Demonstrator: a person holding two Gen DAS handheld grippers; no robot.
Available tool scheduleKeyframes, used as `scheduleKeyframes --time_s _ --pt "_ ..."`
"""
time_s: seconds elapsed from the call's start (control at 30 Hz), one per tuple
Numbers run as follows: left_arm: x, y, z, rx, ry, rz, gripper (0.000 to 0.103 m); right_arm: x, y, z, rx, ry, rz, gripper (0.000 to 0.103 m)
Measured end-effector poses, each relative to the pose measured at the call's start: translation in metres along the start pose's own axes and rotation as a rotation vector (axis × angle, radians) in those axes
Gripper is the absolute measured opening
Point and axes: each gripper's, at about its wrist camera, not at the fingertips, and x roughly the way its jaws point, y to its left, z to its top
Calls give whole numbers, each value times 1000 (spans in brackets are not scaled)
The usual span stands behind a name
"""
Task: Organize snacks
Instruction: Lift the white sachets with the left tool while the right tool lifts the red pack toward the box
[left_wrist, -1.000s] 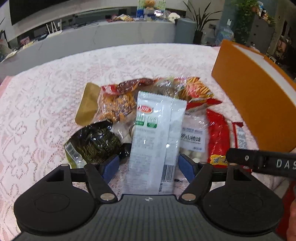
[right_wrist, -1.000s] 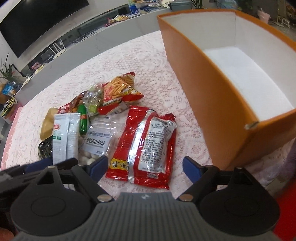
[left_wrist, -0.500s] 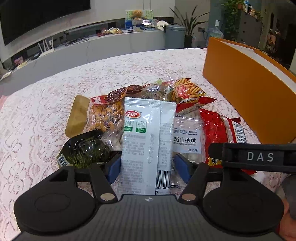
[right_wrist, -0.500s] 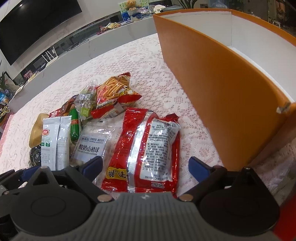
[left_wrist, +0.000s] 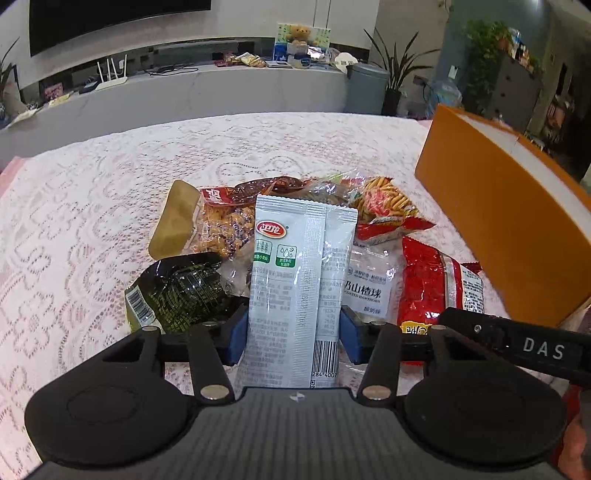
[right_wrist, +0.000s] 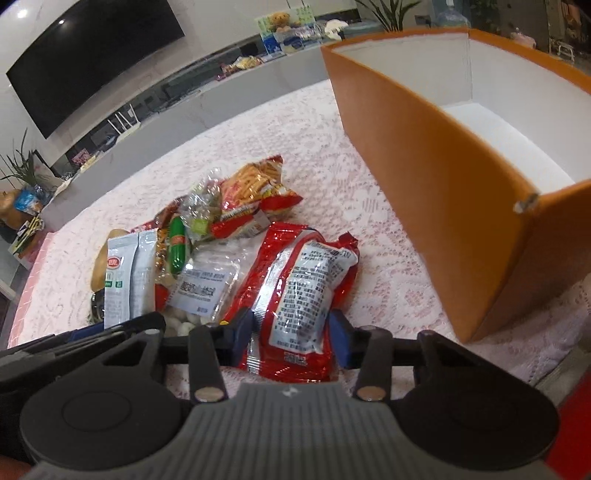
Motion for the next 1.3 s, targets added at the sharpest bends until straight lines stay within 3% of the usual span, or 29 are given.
scheduleKeyframes --time_s 0.1,0.13,0.17,0.27,0.37,0.47,0.57,0.63,0.73,0.8,0.9,1.3 --pt "-5 0 -2 -18 6 -22 57 -10 -1 -1 -7 -6 31 39" --pt "-7 1 -3 -32 12 -30 57 -13 1 -1 -18 -5 35 23" --pt "-9 2 -4 -50 14 -40 57 -16 1 -1 -28 1 43 22" --pt "-15 4 -7 -102 22 -75 57 -23 1 -3 -64 30 65 21" --pt "-15 1 -12 -112 60 -44 57 -22 0 -4 -78 67 73 21" --pt "-13 0 -18 -109 98 -21 57 -19 7 -10 -161 164 100 22" --pt "-12 5 -19 -132 103 -8 57 -20 4 -14 -154 158 67 33" --pt "-13 9 -19 -154 91 2 57 -20 2 -10 -128 140 52 61" --pt "-13 14 -18 -183 81 11 57 -17 2 -6 -90 109 18 74" --pt "-14 18 -17 -203 75 13 57 -6 7 -1 -62 135 5 83" --pt "-16 22 -16 -222 61 15 57 7 12 0 -53 168 -4 86" --pt "-11 31 -14 -252 64 37 57 24 44 -14 -221 113 -78 100"
